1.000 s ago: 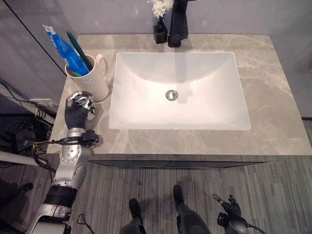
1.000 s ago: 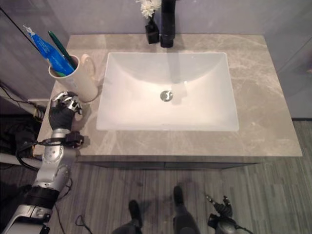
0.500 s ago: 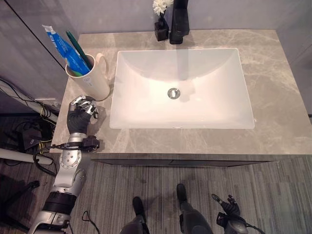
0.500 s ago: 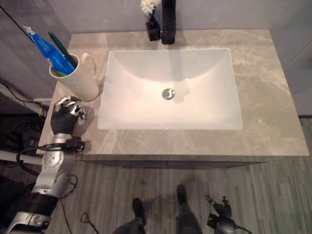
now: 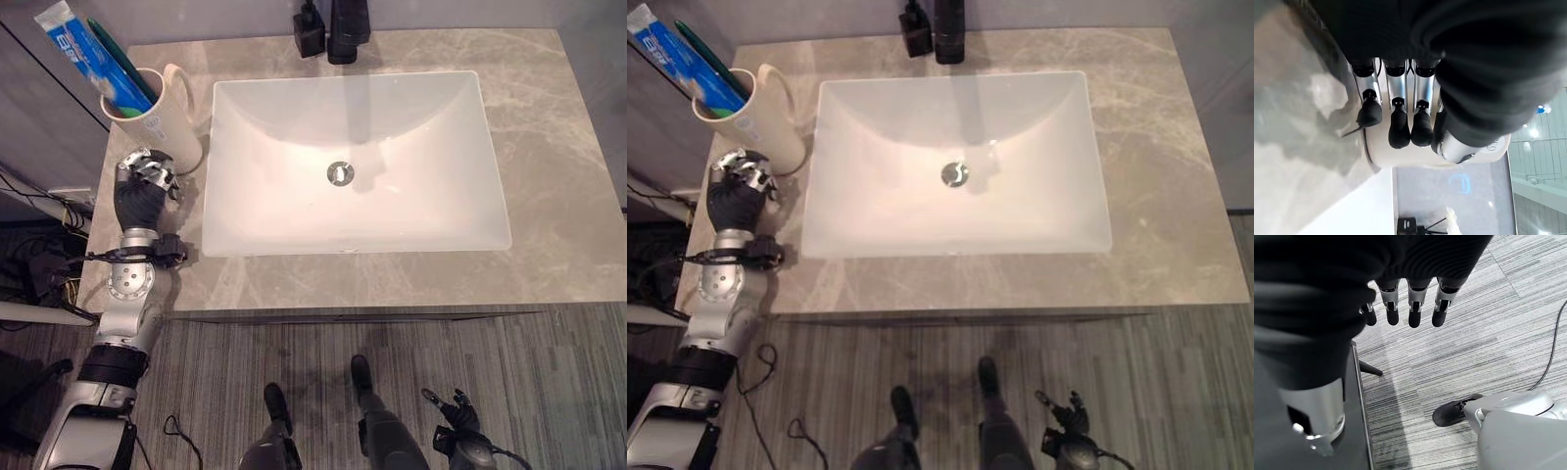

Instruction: Put brush and paste in cup on sink, flatten towel.

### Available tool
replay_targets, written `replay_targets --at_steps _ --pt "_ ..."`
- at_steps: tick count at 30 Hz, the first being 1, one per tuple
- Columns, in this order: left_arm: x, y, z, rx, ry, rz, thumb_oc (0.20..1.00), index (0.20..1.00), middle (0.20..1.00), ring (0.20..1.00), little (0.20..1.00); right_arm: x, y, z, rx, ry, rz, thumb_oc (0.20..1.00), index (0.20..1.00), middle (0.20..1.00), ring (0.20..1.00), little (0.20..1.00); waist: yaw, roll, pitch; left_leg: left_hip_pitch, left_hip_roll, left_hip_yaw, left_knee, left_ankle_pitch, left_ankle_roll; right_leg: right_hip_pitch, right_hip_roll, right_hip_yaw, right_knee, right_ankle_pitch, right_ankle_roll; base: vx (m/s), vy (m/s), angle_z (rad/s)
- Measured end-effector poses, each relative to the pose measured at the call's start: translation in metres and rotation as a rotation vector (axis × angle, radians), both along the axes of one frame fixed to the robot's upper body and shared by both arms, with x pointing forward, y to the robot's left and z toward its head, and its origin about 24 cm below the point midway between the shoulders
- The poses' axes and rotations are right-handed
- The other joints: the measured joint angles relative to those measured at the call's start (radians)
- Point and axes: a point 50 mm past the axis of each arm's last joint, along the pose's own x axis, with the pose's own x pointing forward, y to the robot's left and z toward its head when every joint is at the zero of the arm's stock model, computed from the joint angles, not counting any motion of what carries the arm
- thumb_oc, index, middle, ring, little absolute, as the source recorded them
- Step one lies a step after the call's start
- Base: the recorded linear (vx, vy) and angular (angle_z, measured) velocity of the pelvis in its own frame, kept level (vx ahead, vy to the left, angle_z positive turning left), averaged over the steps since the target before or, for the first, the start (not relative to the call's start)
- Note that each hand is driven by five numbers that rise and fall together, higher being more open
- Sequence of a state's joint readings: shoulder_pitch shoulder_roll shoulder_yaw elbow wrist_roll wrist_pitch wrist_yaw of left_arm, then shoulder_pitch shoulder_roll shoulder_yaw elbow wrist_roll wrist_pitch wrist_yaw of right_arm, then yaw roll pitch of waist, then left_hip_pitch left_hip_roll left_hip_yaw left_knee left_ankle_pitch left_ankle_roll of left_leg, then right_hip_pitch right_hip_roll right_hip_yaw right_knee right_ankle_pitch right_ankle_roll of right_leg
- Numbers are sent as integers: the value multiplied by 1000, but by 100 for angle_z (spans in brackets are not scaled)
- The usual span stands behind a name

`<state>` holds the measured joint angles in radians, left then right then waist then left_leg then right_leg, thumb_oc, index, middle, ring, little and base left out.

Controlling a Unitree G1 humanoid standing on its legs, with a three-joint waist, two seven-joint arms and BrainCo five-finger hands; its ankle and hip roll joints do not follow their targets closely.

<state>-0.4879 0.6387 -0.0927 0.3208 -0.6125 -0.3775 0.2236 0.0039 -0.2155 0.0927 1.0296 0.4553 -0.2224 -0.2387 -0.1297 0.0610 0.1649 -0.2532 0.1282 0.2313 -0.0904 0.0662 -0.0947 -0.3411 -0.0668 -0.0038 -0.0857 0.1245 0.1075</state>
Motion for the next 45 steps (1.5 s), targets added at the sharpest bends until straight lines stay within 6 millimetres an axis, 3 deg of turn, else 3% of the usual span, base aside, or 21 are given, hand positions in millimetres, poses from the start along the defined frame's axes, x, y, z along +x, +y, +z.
replay_targets --at_steps 10,18,26,38,45 --pt "10 28 43 55 -74 128 200 200 200 200 200 14 4 6 -4 -41 39 1000 1000 1000 1000 1000 -21 -27 16 -28 3 24 0 2 -3 -42 6 23 0 11 -3 17 3 -6" --pt "22 40 55 99 -40 193 200 200 200 200 200 14 6 5 -7 -37 59 1000 1000 1000 1000 1000 -32 -32 19 -32 5 27 0 2 -4 -47 8 26 -1 11 -3 1 0 0" --pt "28 52 83 91 -71 270 200 200 200 200 200 18 10 7 -11 -56 98 1000 1000 1000 1000 1000 -42 -39 22 -61 5 42 0 5 -6 -85 11 46 0 25 -4 -5 2 -4" --pt "30 62 93 110 -47 324 200 200 200 200 200 19 10 8 -13 -62 105 1000 1000 1000 1000 1000 -51 -49 25 -64 11 55 0 7 -10 -95 19 56 0 30 -6 2 4 -3" --pt "28 57 86 162 -36 331 200 200 200 200 200 23 12 9 -19 -65 129 1000 1000 1000 1000 1000 -51 -51 23 -48 12 51 0 7 -10 -76 18 50 1 32 -7 2 -1 0"
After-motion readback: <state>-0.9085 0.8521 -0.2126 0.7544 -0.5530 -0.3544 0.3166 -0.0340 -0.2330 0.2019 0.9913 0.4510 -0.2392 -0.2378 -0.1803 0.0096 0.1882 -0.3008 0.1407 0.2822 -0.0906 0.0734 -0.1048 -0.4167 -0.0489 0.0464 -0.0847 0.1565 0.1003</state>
